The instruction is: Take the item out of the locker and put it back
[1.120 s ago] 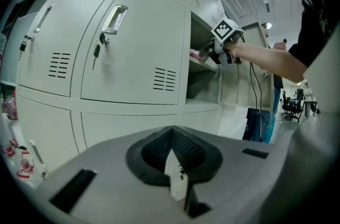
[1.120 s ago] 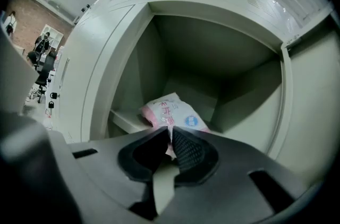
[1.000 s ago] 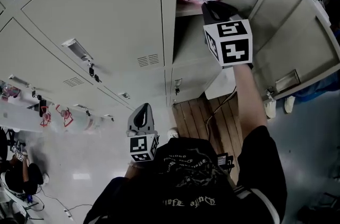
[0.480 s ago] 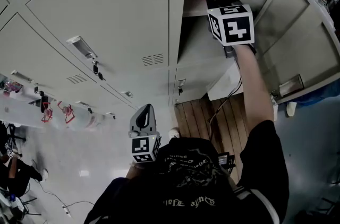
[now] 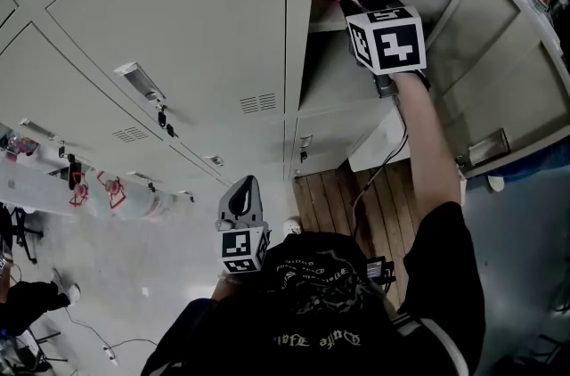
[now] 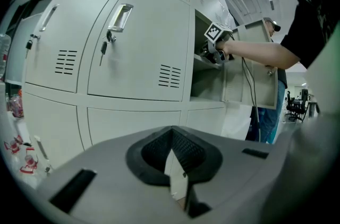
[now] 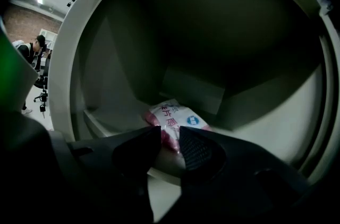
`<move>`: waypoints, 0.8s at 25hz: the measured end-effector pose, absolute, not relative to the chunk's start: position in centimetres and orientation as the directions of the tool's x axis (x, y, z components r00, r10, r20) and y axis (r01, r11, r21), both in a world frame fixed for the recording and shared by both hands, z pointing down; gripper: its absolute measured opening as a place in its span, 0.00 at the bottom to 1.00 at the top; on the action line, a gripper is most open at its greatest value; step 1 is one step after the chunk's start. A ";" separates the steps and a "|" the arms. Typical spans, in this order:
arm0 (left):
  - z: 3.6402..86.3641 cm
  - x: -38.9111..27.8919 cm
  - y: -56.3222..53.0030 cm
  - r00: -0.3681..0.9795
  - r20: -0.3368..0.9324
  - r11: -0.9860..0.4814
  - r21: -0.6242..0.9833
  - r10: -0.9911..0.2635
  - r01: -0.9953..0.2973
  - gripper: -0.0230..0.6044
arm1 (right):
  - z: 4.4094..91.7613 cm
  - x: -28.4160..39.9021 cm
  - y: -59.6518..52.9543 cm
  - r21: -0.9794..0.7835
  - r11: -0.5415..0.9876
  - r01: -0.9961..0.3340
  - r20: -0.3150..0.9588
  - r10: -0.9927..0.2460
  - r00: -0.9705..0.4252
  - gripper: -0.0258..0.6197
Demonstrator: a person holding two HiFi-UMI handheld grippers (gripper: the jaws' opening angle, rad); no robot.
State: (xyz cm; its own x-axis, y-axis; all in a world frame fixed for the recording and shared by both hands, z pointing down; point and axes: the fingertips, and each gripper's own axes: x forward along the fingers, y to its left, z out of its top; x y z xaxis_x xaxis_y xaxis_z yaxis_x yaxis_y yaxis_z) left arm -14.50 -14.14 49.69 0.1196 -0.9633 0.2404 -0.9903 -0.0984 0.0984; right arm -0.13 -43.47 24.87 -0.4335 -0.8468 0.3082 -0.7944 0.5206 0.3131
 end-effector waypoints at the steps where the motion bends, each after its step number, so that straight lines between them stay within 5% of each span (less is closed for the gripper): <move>1: 49.7 -14.6 -14.2 0.119 0.241 -0.098 0.098 -0.963 -0.990 0.05 | 24.9 -0.2 -43.5 0.306 0.525 -0.794 0.307 -0.844 -0.440 0.23; 10: 49.2 -14.4 -14.1 0.141 0.233 -0.122 0.094 -0.962 -0.988 0.05 | 23.0 0.2 -42.8 0.278 0.500 -0.820 0.218 -0.864 -0.453 0.38; 20: 48.8 -13.2 -13.0 0.178 0.216 -0.161 0.096 -0.960 -0.982 0.05 | 20.7 1.4 -38.2 0.261 0.494 -0.829 0.121 -0.869 -0.480 0.40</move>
